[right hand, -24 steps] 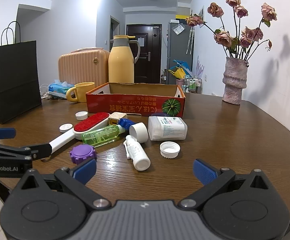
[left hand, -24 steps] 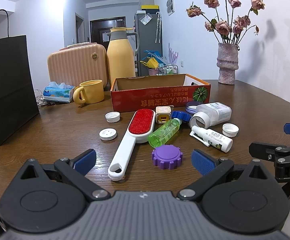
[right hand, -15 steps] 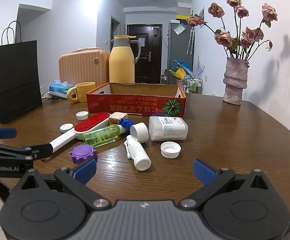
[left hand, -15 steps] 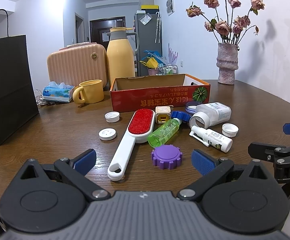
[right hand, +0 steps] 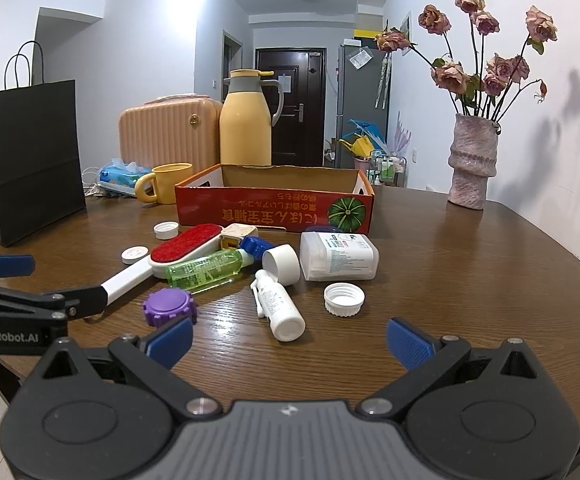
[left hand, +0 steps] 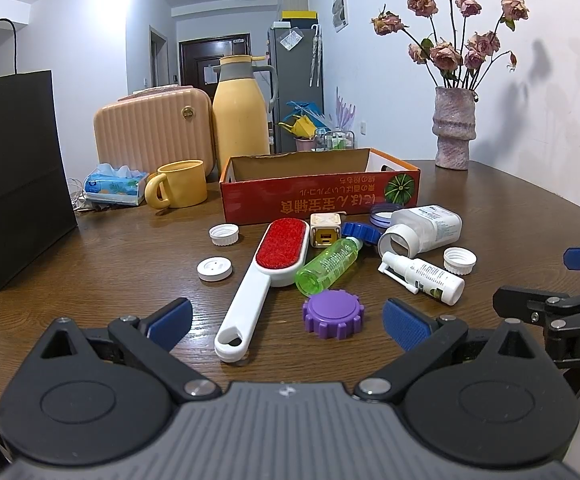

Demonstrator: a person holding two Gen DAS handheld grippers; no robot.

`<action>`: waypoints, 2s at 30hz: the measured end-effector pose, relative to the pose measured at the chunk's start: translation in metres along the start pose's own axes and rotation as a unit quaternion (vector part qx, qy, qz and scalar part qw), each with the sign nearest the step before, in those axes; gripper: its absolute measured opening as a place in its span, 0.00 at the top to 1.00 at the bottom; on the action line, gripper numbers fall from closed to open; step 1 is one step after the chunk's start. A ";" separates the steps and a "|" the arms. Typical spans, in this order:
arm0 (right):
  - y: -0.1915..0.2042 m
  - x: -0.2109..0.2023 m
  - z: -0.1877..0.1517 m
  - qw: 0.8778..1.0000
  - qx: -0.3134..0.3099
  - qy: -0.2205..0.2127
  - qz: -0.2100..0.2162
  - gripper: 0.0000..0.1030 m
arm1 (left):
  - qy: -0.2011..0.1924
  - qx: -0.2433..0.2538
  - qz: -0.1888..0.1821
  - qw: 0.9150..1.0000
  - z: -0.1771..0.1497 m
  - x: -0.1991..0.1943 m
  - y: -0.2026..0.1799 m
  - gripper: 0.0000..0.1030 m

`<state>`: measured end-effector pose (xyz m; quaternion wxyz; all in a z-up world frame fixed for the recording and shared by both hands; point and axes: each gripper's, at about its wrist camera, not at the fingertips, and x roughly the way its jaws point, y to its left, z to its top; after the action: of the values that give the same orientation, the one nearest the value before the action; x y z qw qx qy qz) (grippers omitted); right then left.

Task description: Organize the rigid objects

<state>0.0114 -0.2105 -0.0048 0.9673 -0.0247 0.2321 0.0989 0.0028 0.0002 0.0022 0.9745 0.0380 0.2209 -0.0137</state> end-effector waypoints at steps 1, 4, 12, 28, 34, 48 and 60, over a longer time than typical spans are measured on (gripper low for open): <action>0.000 0.000 0.000 1.000 0.000 0.000 0.000 0.00 | 0.000 0.000 0.000 1.000 0.000 0.000 0.000 0.00; 0.002 0.000 0.000 1.000 0.000 0.000 0.000 0.00 | -0.001 0.000 0.000 1.000 0.000 0.000 0.000 0.00; 0.002 0.001 0.000 1.000 0.000 0.000 0.000 0.00 | -0.001 0.000 0.000 1.000 0.000 0.000 0.000 0.00; 0.003 0.002 0.000 1.000 -0.001 0.000 0.000 0.00 | -0.001 0.000 0.000 1.000 0.000 0.000 0.000 0.00; 0.004 0.003 0.001 1.000 -0.002 0.001 0.000 0.00 | -0.002 0.000 0.000 1.000 0.000 0.000 0.000 0.00; 0.009 0.011 0.001 1.000 -0.004 0.007 0.005 0.00 | 0.007 -0.003 -0.004 1.000 0.005 0.012 0.004 0.00; 0.002 0.039 0.010 1.000 -0.005 0.024 0.008 0.03 | 0.024 -0.010 -0.001 1.000 0.014 0.044 0.013 0.00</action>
<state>0.0496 -0.2009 -0.0132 0.9605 -0.0296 0.2552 0.1070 0.0497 0.0118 -0.0032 0.9691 0.0280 0.2447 -0.0111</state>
